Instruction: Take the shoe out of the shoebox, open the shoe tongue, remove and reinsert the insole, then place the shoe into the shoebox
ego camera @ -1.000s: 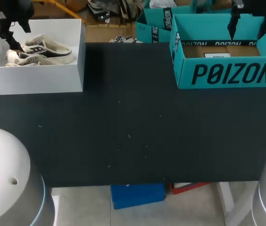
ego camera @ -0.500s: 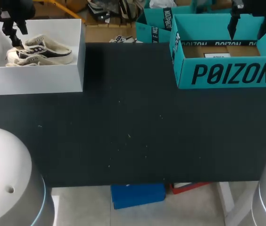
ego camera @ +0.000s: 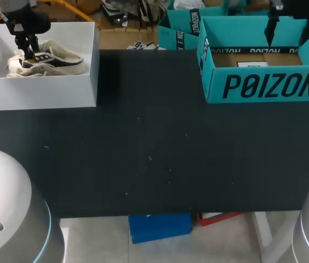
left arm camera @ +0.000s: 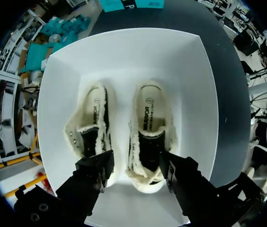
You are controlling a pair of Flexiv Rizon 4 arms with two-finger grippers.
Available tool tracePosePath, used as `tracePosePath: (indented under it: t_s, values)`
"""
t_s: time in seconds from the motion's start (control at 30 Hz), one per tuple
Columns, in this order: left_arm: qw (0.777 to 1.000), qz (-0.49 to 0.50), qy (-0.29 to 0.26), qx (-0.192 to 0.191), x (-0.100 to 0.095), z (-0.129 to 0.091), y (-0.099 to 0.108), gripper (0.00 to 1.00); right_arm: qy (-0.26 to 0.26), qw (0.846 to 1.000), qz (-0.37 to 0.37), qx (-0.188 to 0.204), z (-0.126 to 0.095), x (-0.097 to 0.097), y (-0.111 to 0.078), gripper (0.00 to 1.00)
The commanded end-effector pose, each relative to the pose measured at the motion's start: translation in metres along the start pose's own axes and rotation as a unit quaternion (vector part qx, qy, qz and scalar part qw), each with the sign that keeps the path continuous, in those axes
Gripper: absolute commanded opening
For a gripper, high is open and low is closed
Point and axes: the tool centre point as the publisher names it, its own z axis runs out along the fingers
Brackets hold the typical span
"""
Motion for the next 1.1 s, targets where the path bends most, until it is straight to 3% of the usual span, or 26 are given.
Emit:
tracePosePath:
  t_s: [0.03,0.3,0.47,0.67,1.1]
  values:
    - [1.0,0.004,0.002,-0.003,-0.005,0.017,-0.001,0.61,0.0,1.0,0.0,0.0,0.0,0.0,0.0,1.0]
    - [1.0,0.008,0.002,-0.008,-0.008,0.052,-0.001,0.6,0.0,1.0,0.0,0.0,0.0,0.0,0.0,1.0]
    - [1.0,0.006,0.01,-0.006,-0.01,0.07,-0.001,0.42,0.0,1.0,0.0,0.0,0.0,0.0,0.0,1.0]
    - [1.0,0.004,0.013,-0.009,-0.014,0.085,0.002,0.44,0.0,1.0,0.0,0.0,0.0,0.0,0.0,1.0]
    - [0.999,0.015,0.025,-0.022,-0.014,0.117,0.005,0.35,0.0,1.0,0.0,0.0,0.0,0.0,0.0,1.0]
